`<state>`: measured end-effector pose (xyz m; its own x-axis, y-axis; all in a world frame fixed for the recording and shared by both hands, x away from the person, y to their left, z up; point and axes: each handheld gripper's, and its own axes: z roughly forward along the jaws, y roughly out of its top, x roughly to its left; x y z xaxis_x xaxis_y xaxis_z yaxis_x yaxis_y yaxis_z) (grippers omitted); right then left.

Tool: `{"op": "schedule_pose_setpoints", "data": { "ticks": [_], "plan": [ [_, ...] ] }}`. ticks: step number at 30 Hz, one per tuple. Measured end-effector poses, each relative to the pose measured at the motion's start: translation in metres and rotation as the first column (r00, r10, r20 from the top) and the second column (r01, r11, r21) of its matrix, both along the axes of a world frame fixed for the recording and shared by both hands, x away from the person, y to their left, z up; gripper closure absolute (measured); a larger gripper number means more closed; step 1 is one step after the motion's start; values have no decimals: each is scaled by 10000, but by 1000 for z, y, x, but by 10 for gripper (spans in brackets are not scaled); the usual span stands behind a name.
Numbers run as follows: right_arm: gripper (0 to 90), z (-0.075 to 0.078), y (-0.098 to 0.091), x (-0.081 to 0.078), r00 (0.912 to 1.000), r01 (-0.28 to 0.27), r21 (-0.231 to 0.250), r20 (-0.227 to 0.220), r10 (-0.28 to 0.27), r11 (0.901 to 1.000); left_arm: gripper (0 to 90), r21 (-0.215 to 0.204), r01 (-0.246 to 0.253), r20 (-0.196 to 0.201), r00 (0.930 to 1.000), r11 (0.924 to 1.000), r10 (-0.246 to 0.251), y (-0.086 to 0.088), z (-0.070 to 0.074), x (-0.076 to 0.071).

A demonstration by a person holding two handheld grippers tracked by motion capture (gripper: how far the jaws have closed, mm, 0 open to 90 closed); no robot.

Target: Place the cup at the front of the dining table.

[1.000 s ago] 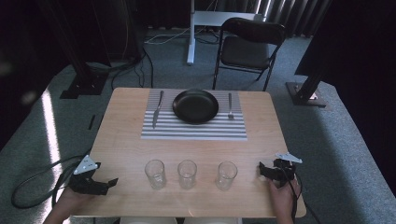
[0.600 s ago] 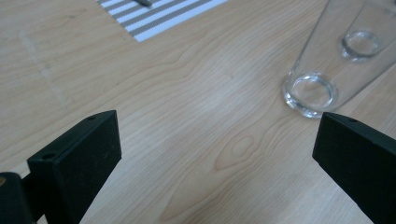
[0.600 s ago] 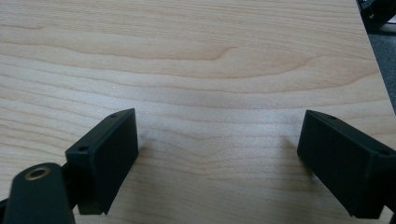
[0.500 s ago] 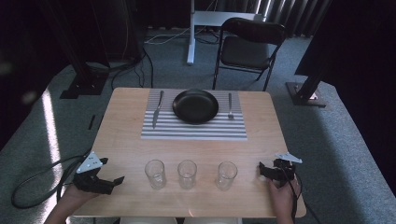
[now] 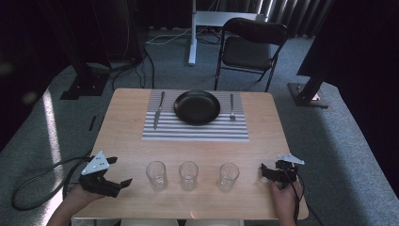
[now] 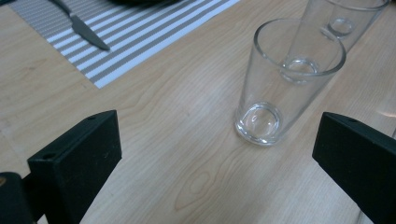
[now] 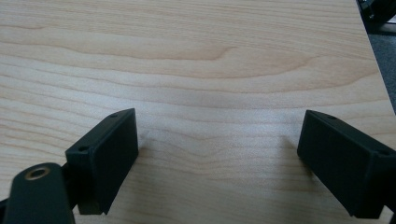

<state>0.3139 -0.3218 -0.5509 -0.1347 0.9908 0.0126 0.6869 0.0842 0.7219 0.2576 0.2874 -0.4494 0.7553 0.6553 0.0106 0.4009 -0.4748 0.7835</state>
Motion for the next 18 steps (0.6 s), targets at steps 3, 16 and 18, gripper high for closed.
{"op": "schedule_pose_setpoints", "data": {
  "ticks": [3, 16, 18],
  "plan": [
    [118, 0, 0, 0, 10000, -1, 1, 2, 1, 10000, 16, 0, 229, 61, 9997, 9997, -229, -6, 4, -1],
    [118, 0, 0, 0, 10000, 0, -4, 2, 0, 10000, 40, 175, 958, 210, 9951, 9952, -962, -29, 15, -2],
    [119, 0, 0, 0, 10000, 1, -1, 4, -1, 10000, 39, 168, 1062, 272, 9939, 9942, -1066, -33, 17, -1]
  ]
}}
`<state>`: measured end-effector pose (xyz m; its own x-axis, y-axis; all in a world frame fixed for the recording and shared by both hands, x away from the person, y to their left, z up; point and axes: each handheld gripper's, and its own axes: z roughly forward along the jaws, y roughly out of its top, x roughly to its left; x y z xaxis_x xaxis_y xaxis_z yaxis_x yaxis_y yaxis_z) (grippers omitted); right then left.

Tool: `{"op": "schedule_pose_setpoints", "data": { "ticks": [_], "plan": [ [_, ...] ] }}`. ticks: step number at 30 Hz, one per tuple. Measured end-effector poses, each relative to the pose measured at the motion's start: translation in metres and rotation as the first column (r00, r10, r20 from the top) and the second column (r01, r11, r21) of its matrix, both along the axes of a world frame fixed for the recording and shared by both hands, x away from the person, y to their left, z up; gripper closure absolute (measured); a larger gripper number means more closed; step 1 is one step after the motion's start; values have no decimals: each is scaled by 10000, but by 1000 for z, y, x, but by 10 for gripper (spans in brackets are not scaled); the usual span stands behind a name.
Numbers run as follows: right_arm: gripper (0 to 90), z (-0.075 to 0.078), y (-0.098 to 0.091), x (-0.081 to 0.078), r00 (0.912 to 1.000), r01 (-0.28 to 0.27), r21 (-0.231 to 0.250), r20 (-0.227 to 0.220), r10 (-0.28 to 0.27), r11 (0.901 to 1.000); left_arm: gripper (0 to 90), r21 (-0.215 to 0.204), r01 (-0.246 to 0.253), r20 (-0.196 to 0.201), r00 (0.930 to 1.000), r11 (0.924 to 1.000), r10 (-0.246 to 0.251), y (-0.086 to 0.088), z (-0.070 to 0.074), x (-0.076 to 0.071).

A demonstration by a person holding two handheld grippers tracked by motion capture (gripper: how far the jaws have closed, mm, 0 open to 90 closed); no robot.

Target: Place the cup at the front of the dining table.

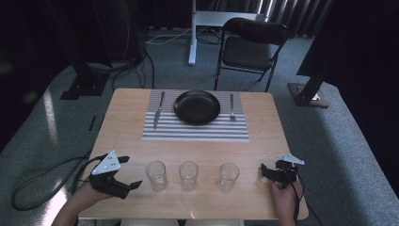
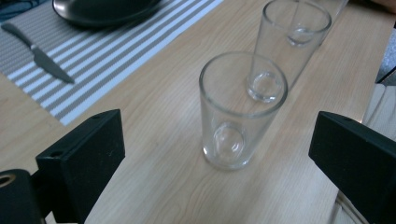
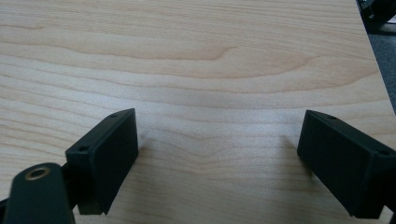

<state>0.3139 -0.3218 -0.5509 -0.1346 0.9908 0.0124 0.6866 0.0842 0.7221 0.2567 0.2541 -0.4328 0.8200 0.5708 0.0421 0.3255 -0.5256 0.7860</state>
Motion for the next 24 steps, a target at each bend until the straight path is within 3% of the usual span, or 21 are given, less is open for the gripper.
{"op": "schedule_pose_setpoints", "data": {
  "ticks": [4, 24],
  "plan": [
    [119, 0, 0, 0, 10000, -2, -3, 0, 2, 10000, 40, -225, 358, -59, 9993, 9991, -360, -8, 2, 2],
    [119, 0, 0, 0, 10000, 0, 0, -2, 0, 10000, 40, -120, 1230, 14, 9924, 9923, -1230, -44, 9, 9]
  ]
}}
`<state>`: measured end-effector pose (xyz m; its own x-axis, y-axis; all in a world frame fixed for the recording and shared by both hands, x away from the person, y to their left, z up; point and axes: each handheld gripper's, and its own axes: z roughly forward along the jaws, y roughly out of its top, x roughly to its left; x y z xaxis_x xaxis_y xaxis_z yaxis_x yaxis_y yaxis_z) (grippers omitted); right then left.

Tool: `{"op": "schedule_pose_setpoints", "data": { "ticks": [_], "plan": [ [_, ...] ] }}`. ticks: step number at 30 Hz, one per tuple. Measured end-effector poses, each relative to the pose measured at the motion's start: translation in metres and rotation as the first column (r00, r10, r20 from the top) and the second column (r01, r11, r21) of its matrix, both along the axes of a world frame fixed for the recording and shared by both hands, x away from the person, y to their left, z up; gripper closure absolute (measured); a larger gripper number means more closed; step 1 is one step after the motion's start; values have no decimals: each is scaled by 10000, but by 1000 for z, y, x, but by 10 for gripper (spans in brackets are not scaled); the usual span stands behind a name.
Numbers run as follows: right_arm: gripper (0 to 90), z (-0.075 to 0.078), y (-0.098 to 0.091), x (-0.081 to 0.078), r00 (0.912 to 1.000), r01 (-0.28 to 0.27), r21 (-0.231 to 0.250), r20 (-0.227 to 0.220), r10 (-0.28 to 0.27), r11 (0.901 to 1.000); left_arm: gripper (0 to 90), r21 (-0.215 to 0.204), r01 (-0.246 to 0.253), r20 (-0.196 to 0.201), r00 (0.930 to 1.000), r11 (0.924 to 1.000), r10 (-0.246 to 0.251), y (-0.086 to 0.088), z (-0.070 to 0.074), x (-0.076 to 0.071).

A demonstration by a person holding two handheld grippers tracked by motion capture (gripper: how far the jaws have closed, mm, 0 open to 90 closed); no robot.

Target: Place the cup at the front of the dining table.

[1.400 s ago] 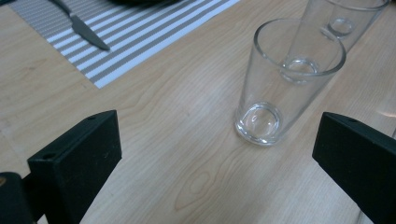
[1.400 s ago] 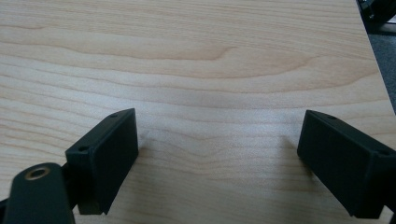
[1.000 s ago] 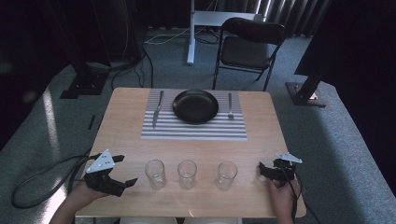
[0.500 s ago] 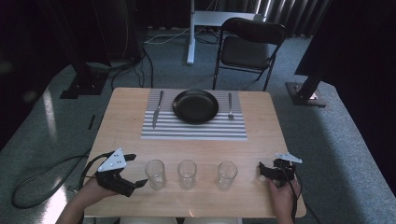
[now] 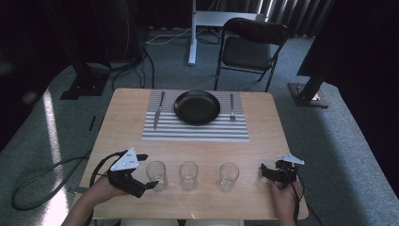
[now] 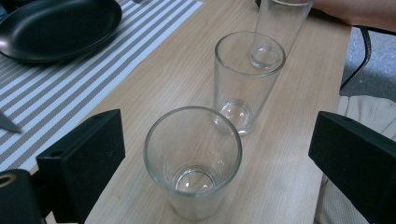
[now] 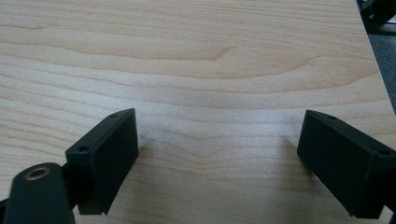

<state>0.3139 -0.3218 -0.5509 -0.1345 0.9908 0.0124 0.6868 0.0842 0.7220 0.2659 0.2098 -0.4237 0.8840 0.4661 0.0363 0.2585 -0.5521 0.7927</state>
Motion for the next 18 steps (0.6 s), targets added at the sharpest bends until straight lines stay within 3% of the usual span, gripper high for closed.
{"op": "schedule_pose_setpoints", "data": {
  "ticks": [18],
  "plan": [
    [119, 0, 0, 0, 10000, -2, -2, 3, 2, 10000, 41, 7, 668, -25, 9978, 9978, -668, -31, 4, 7]
  ]
}}
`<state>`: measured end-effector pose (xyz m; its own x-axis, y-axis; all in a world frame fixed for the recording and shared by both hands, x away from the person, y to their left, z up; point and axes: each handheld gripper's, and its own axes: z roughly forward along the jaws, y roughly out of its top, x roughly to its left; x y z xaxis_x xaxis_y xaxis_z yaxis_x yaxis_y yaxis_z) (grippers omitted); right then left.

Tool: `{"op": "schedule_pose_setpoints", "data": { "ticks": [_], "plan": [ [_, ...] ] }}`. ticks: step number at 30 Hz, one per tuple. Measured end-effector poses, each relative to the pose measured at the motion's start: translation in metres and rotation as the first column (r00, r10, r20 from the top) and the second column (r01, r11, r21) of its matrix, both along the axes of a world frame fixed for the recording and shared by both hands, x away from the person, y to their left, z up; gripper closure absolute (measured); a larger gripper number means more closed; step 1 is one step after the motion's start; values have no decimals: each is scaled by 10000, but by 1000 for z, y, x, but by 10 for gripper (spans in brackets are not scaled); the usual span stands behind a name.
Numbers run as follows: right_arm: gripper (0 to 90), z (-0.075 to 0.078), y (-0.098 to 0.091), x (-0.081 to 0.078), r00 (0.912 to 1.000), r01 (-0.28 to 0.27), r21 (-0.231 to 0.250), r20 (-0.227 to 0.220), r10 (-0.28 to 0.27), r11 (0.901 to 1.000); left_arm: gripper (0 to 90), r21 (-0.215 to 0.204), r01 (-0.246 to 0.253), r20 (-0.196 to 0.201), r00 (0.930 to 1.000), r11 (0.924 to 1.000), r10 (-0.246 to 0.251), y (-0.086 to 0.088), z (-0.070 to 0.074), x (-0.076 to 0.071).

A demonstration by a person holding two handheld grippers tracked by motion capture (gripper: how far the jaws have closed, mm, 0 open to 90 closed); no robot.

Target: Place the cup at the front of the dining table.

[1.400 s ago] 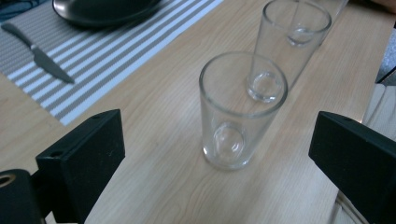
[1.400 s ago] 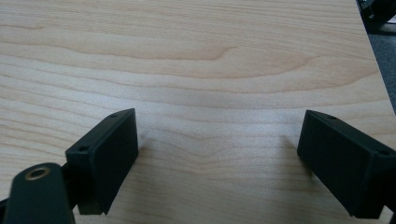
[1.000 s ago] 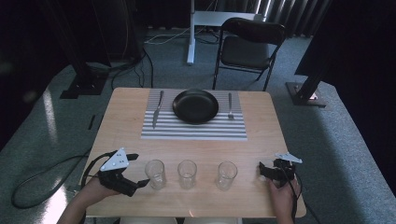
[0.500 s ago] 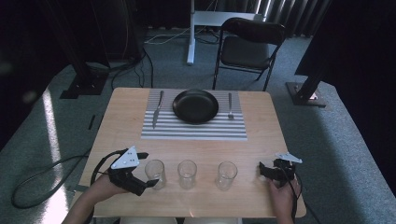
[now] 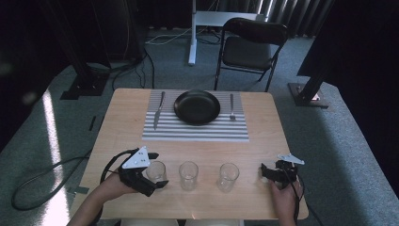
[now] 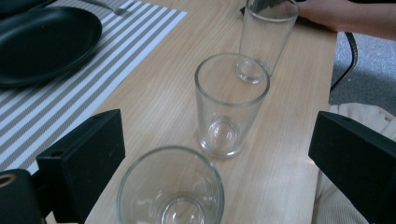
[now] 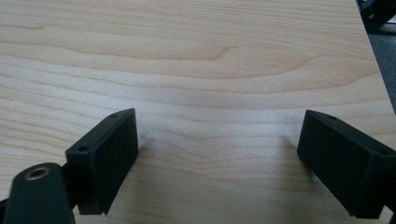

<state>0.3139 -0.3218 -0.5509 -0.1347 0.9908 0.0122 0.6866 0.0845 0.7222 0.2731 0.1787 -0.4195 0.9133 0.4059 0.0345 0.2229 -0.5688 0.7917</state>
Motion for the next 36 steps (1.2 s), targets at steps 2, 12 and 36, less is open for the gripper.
{"op": "schedule_pose_setpoints", "data": {
  "ticks": [2, 12, 36],
  "plan": [
    [119, 0, 0, 0, 10000, -1, 1, 1, 1, 10000, 42, 19, 13, 63, 10000, 10000, -14, -2, 0, 0],
    [119, 0, 0, 0, 10000, 0, 1, 1, 0, 10000, 46, -65, 516, -89, 9986, 9986, -516, -25, -2, 5],
    [119, 0, 0, 0, 10000, -1, 2, 1, 1, 10000, 46, 68, 1297, -326, 9910, 9915, -1295, -69, -1, 15]
  ]
}}
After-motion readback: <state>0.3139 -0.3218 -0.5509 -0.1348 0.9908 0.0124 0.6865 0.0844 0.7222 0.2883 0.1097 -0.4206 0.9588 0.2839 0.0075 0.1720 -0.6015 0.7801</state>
